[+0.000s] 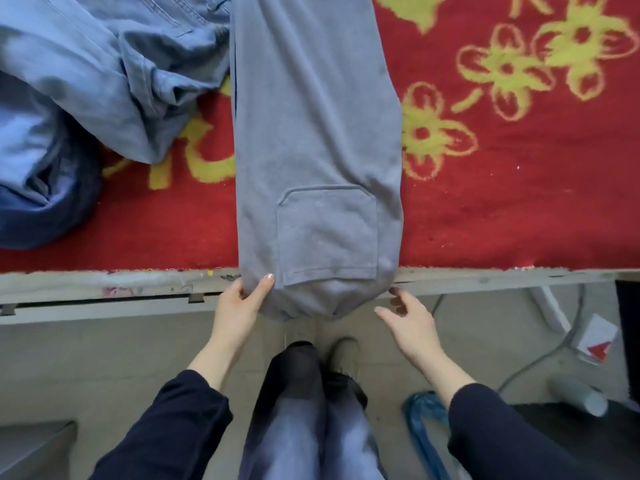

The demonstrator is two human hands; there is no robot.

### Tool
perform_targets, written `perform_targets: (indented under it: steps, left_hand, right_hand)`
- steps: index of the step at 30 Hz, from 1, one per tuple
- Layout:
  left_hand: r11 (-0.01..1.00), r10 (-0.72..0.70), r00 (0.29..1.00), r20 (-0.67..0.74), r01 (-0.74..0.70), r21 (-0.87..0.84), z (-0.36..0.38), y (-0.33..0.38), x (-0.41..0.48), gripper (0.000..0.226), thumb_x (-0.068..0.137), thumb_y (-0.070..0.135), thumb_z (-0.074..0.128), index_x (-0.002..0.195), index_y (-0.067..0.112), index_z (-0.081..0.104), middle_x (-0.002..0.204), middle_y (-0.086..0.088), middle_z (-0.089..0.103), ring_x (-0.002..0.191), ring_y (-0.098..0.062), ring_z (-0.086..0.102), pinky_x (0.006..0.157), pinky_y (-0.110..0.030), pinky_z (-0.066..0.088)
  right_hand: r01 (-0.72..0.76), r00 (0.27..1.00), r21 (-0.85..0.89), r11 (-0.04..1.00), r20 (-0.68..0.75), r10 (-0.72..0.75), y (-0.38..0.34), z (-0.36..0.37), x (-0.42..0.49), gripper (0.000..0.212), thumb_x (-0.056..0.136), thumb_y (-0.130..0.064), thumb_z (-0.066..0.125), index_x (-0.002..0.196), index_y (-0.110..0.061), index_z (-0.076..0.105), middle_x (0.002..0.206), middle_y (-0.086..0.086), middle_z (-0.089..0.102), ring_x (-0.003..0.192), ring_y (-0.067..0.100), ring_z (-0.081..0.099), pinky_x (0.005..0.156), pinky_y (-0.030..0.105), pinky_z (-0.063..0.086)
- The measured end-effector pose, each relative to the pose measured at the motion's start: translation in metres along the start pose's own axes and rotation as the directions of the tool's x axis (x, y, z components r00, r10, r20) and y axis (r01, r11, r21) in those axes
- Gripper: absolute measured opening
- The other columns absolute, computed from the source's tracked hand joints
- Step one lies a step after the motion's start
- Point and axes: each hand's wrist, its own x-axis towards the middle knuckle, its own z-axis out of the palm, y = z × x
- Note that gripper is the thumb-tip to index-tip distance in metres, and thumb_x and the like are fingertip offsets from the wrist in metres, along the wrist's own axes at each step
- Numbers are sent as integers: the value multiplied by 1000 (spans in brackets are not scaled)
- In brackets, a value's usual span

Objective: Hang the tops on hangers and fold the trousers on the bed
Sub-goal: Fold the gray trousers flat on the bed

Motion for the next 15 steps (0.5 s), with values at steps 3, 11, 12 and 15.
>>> perform_targets:
  steps: [3, 11, 12, 15]
  left_hand:
    - [999, -22, 998, 52, 20, 46, 2, -18, -16, 16, 89, 35, 66, 104, 31, 66, 95, 20, 73, 90, 6, 66, 66, -5, 47]
    - [983, -89, 985, 150, 63, 171, -10, -17, -54, 21, 95, 25, 57, 116, 22, 52, 112, 3, 67, 103, -9, 63, 80, -22, 50]
    - [985, -113, 983, 144, 91, 146, -10, -14, -64, 17, 95, 25, 57, 111, 22, 50, 112, -1, 67, 101, -11, 65, 83, -26, 52]
    - [979, -176, 973, 151, 157, 128, -9, -1, -99, 31, 93, 22, 60, 115, 19, 38, 116, -9, 65, 95, -16, 67, 80, -34, 57]
  right_hand:
    - [-84, 996, 355, 931, 67, 64, -13, 15, 3, 41, 83, -10, 69, 124, -13, 61, 114, -1, 63, 100, 10, 59, 75, 11, 43]
    - [-107, 989, 385, 917, 132, 60, -20, -4, -16, 9, 87, -12, 64, 92, -16, 70, 86, -4, 74, 76, 5, 68, 58, 13, 49]
    - [-131, 986, 391, 911, 144, 79, -19, -10, -23, 9, 88, -13, 63, 93, -15, 71, 86, -2, 75, 76, 9, 69, 60, 17, 50]
    - [-216, 969, 351, 911, 188, 157, -19, -29, -48, 10, 85, -14, 63, 90, -8, 70, 83, 3, 74, 71, 19, 68, 61, 28, 50]
